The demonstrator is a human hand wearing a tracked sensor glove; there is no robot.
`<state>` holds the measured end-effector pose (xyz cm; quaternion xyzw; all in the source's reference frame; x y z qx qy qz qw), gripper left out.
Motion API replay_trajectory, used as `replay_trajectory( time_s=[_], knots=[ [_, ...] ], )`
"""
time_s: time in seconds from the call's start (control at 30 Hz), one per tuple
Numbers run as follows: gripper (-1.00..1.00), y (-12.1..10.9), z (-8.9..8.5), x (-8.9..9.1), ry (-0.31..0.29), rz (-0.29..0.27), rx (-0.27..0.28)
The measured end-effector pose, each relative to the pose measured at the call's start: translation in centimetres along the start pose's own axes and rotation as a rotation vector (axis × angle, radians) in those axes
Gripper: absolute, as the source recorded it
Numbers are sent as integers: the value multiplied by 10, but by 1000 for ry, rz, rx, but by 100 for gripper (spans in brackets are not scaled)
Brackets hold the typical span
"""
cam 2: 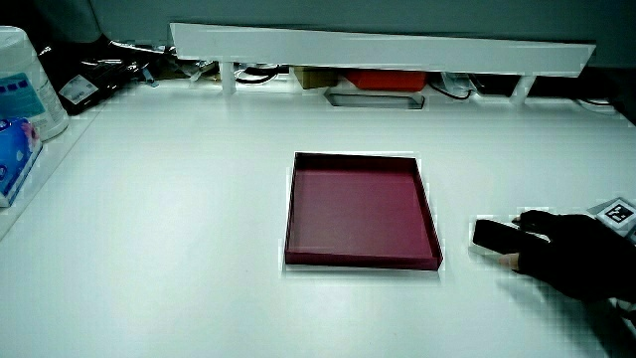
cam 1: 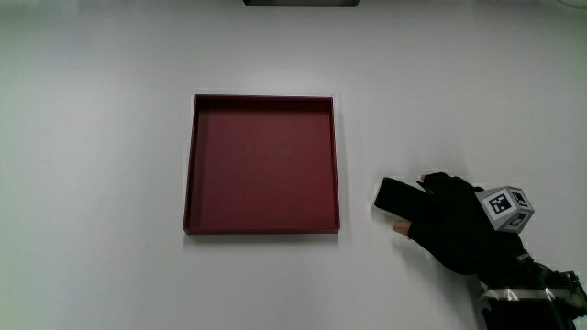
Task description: Place eraser
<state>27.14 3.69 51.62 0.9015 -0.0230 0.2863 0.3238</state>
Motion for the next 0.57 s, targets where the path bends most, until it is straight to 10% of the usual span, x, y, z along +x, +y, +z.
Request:
replay_trajectory(
  time_s=[0.27, 0.37, 0.43, 0.57],
  knots=[
    [-94, 5, 30, -23, -112, -16, -12],
    [-100, 2, 56, -59, -189, -121, -58],
    [-100, 4, 73, -77, -289, -139, -16],
    [-100, 24, 93, -69, -278, -124, 65]
  ],
)
